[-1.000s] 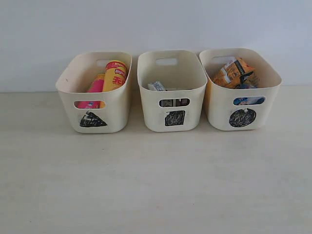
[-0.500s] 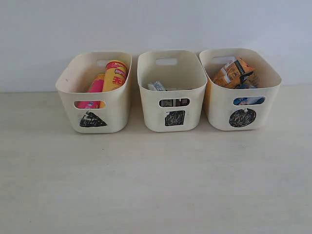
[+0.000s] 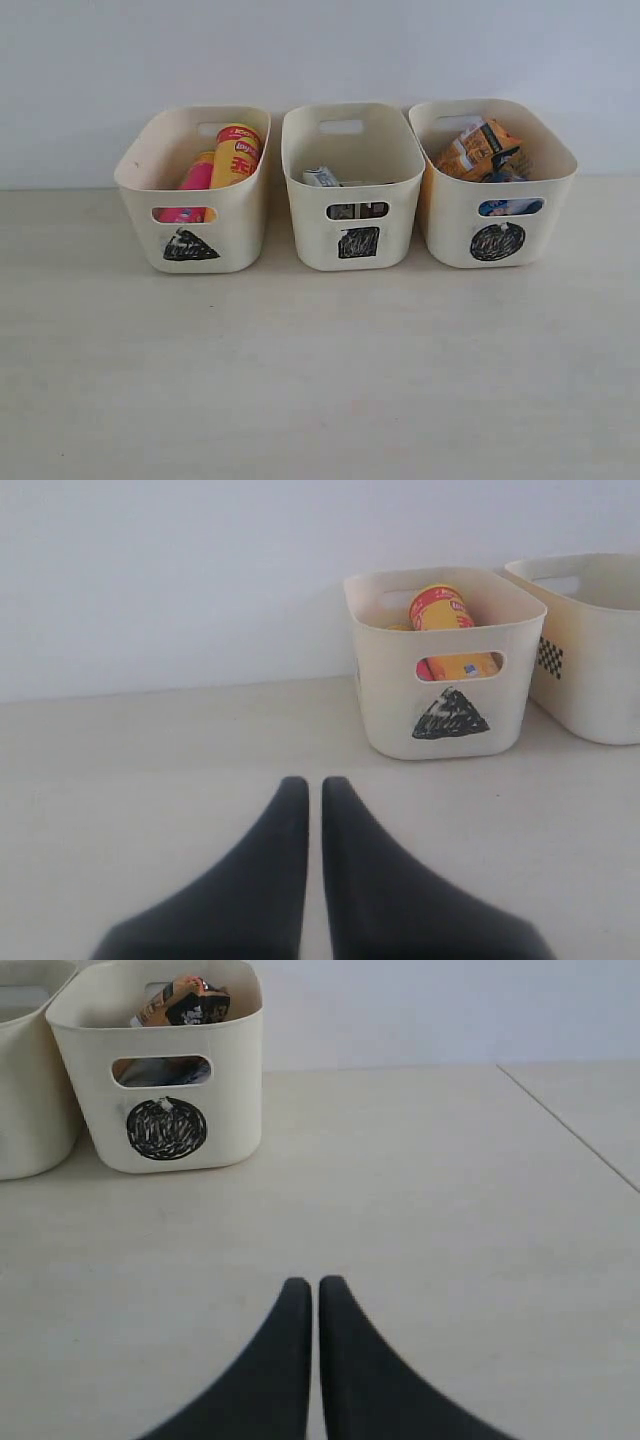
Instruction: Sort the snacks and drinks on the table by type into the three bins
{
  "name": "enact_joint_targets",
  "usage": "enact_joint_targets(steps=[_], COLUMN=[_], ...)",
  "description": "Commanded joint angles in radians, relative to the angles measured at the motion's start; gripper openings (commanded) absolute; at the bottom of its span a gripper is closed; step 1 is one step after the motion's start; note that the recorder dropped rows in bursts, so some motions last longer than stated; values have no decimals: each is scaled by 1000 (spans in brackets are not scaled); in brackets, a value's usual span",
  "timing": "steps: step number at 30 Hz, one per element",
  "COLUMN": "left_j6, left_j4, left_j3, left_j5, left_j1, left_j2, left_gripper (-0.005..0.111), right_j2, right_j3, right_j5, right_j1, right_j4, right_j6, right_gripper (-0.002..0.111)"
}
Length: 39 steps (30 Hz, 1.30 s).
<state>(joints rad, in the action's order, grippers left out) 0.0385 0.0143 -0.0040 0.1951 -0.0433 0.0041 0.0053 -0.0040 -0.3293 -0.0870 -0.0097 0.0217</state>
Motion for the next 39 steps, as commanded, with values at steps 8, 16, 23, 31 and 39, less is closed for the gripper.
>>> enact_joint_targets(steps=[8, 16, 23, 31, 39], left_j6=[-23, -23, -23, -23, -23], left_j4=[-4, -4, -4, -4, -4], left_j3=[4, 4, 4, 4, 4], left_j5=[93, 89, 87, 87, 87], left_j1=[3, 3, 3, 3, 3], left_j2=[-4, -4, -4, -4, -4], left_gripper=[4, 4, 4, 4, 4], right_j2=[-5, -5, -5, -5, -5], right_j3=[4, 4, 4, 4, 4], right_j5=[6, 7, 7, 7, 7], right_j1=[-3, -3, -3, -3, -3], right_j4=[-1, -1, -1, -1, -1], right_j6=[-1, -1, -1, -1, -1], right_gripper=[0, 0, 0, 0, 0])
